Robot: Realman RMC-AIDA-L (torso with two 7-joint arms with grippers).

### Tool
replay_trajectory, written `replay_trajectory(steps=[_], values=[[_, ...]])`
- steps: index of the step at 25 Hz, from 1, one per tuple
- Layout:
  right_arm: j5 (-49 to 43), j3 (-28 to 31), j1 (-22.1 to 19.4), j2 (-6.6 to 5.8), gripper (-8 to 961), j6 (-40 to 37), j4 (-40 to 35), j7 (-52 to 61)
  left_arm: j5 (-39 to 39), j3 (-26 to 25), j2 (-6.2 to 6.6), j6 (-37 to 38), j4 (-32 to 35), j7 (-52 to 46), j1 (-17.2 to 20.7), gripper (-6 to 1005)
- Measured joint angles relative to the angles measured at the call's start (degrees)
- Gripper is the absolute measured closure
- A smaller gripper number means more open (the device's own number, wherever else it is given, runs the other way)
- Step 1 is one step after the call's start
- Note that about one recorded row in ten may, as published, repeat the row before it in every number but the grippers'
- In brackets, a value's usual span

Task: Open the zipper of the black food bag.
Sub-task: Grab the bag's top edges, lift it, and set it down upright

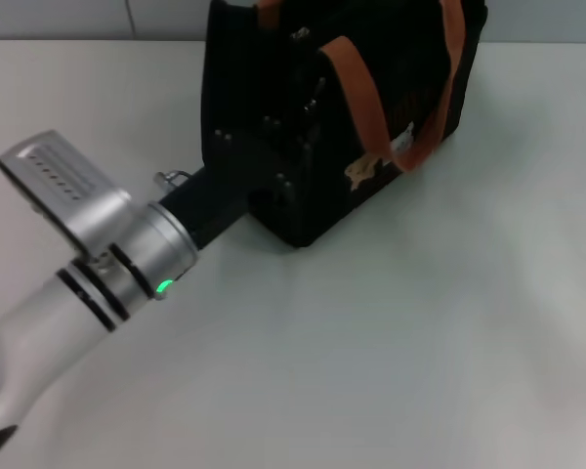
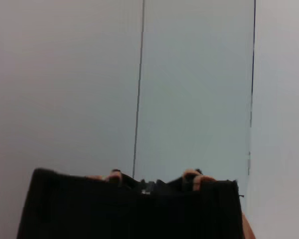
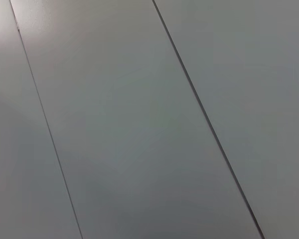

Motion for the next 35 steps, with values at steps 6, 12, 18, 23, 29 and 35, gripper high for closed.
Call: replay_trajectory(steps=[6,12,18,23,29,35], values=[[0.0,0.0,0.1,0.0,158,0.0,0.0,0.0,0.8,0.3,0.1,9.8,8.8,-11.4,-0.3,861],[0.0,0.0,0.1,0.0,158,0.0,0.0,0.5,3.4,0.6,0.6,22.0,19.9,-22.2,-0.1,863],[0.0,0.7,-0.1,0.0,158,0.0,0.0,0.7,9.2,2.8,3.65,29.9,25.9,-28.7,0.2,872],[0.0,0.7,0.0,0.0,158,-0.4,0.0,0.7,10.0,8.7,7.11,34.0,29.0,-32.4,0.8,872],[0.1,0.7,0.0,0.0,157,-0.4,0.0,0.7,9.8,14.6,8.39,39.2,33.4,-35.6,1.4,875],[0.1,0.7,0.1,0.0,157,-0.5,0.0,0.8,9.6,15.1,8.45,39.9,35.1,-36.8,2.0,879]])
